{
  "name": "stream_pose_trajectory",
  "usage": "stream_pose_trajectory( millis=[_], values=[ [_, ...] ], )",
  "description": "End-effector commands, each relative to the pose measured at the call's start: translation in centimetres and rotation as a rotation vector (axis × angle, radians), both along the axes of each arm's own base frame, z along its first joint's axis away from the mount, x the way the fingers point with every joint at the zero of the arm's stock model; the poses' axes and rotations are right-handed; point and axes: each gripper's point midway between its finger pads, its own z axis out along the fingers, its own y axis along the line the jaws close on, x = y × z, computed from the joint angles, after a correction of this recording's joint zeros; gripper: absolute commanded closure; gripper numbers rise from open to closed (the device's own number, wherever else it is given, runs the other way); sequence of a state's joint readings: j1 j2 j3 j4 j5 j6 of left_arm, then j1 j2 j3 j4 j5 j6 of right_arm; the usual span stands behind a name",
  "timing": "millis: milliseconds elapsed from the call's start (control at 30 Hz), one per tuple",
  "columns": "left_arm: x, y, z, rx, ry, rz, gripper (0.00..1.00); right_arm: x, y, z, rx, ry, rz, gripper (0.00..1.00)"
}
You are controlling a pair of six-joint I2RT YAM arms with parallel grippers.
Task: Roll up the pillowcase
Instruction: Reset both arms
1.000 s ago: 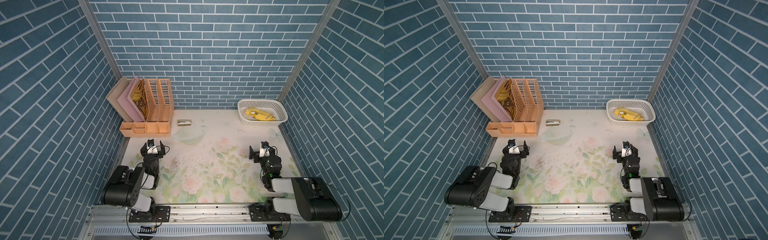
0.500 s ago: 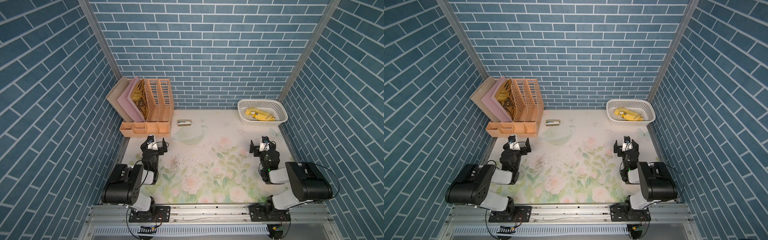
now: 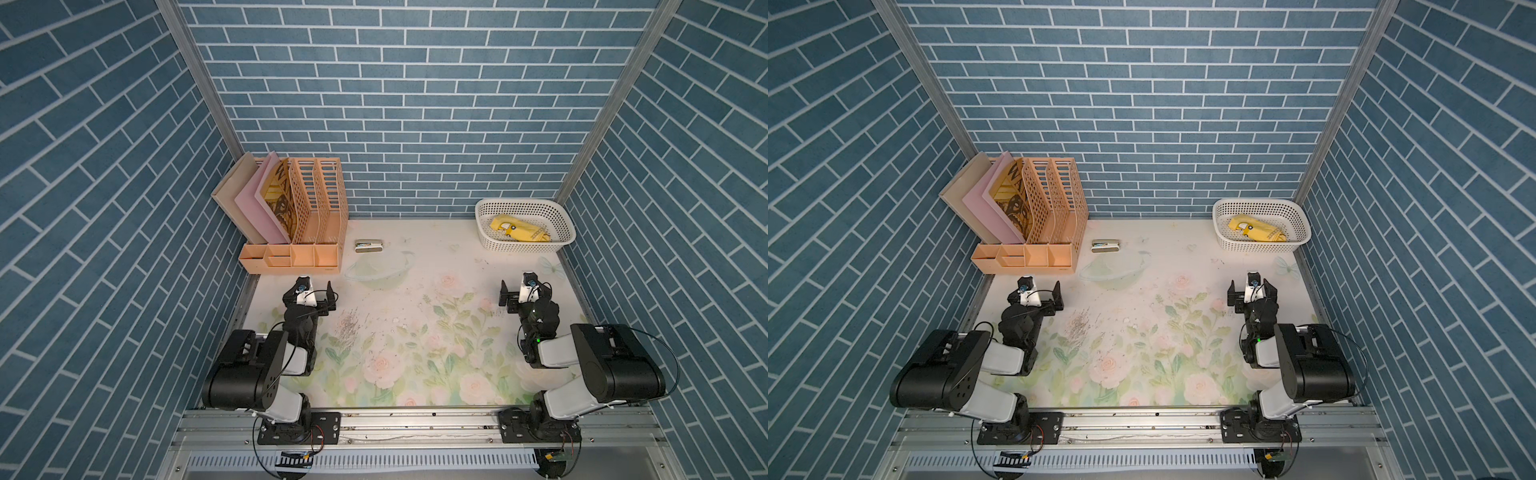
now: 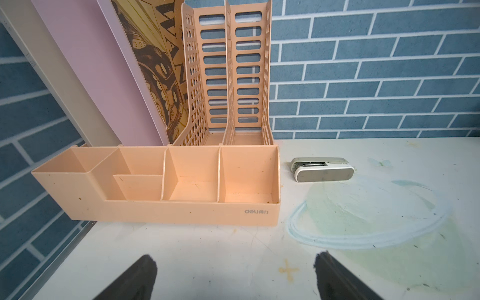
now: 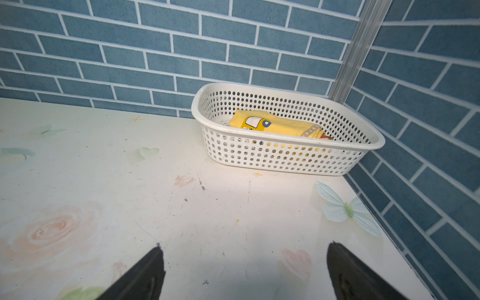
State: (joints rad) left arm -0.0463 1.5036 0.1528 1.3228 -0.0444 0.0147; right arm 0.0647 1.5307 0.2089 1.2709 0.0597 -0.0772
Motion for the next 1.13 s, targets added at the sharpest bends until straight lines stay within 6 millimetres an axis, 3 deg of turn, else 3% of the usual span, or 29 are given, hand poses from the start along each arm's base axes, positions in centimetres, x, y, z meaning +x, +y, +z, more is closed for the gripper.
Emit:
stream_pose_trajectory(
  millis=[0, 67, 300, 433, 600, 667, 1100],
  values=[
    [1.0, 0.0, 0.9, 0.002, -0.019, 0.002, 0.0, 0.2, 0.0, 0.6, 0.024, -0.022, -0.005, 0.0],
    [1.5, 1.0, 0.7, -0.019, 0.001, 0.057, 0.0, 0.3, 0.1, 0.6, 0.025, -0.021, -0.004, 0.0],
    [1.2, 0.6, 0.9, -0.011, -0.009, 0.029, 0.0, 0.3, 0.0, 0.6, 0.023, -0.02, -0.004, 0.0],
    [-2.3, -1.7, 2.7, 0.04, -0.137, -0.108, 0.0, 0.2, 0.0, 0.6, 0.023, -0.021, -0.006, 0.0],
    [1.0, -1.1, 0.9, 0.029, -0.014, -0.061, 0.0, 0.2, 0.0, 0.7, 0.024, -0.024, -0.005, 0.0],
    [1.6, 0.6, 0.6, -0.008, 0.013, 0.043, 0.0, 0.2, 0.0, 0.6, 0.025, -0.021, -0.005, 0.0],
    [1.8, 1.1, 0.6, -0.02, 0.014, 0.057, 0.0, 0.4, 0.1, 0.4, 0.034, -0.009, 0.019, 0.0]
  ],
)
